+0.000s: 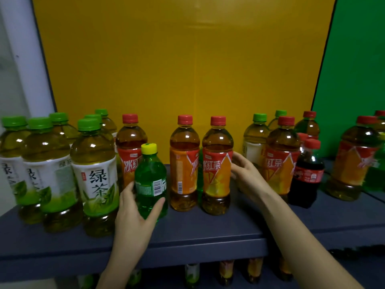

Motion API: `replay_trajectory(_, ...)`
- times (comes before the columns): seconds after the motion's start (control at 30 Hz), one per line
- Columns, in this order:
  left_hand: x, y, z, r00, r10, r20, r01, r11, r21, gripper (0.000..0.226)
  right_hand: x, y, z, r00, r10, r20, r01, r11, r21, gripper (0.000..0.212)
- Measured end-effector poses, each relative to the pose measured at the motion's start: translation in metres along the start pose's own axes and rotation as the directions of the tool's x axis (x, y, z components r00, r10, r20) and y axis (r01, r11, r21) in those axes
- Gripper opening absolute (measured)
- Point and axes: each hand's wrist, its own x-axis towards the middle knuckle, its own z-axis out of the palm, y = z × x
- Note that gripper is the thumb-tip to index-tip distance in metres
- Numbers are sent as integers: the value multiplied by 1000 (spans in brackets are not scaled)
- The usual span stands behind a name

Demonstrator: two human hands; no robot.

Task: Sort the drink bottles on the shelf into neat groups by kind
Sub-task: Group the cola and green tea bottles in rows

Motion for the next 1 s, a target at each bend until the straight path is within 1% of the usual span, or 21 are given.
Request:
replay_trajectory(0.03, -1, 1, 0, 1000, -9, 16, 9, 1000, -18, 74, 4, 0, 0, 998, 43, 41, -47, 994, 99, 50)
replay_trajectory(0.07, -1, 2, 1, 999, -11, 33, 12, 999, -35, 72, 7, -1, 0, 994, 72, 88, -85, 985, 153, 49)
replay_trajectory(0.1, -2, 3, 1, 999, -7, 46, 9, 999, -47, 71, 8, -1, 0, 987, 92, 128, -112, 981, 159, 48)
replay_trajectory(0.2, -2, 6, 0, 998, 8, 69, -4, 998, -60, 66, 15, 1, 1, 966, 139, 216, -168, 978, 124, 47)
replay_trajectory(0.33, 0, 5, -2, 994, -2, 110, 9, 998, -61, 67, 15, 0, 9, 942, 195, 274, -184, 981, -66, 50)
replay_trajectory(0.43, 1, 4, -2, 990, -12, 143, 24, 996, -83, 65, 11, 1, 14, 952, 191, 239, -161, 977, -140, 49)
replay_trajectory(0.53, 3, 1, -3, 987, -16, 161, 32, 995, -99, 65, 6, 4, 14, 978, 146, 151, -112, 971, -214, 69)
replay_trajectory(0.57, 3, -1, -3, 986, -16, 164, 33, 994, -103, 65, 3, 3, 13, 985, 135, 111, -111, 973, -202, 69)
replay_trajectory(0.63, 3, -5, -3, 986, -15, 168, 35, 993, -112, 64, -7, 4, 10, 993, 104, 46, -97, 985, -144, 59)
replay_trajectory(0.7, 3, -7, -4, 985, -21, 171, 43, 991, -124, 66, -16, 6, 8, 998, 61, -3, -61, 989, -138, 60)
replay_trajectory(0.87, 3, -5, -6, 982, -37, 185, 76, 976, -205, 61, -32, 15, 9, 991, -62, -118, 31, 968, -248, 61)
replay_trajectory(1.0, 0, 2, -10, 985, 25, 169, 22, 962, -270, 56, -45, 11, 12, 960, -179, -215, 104, 942, -318, 55)
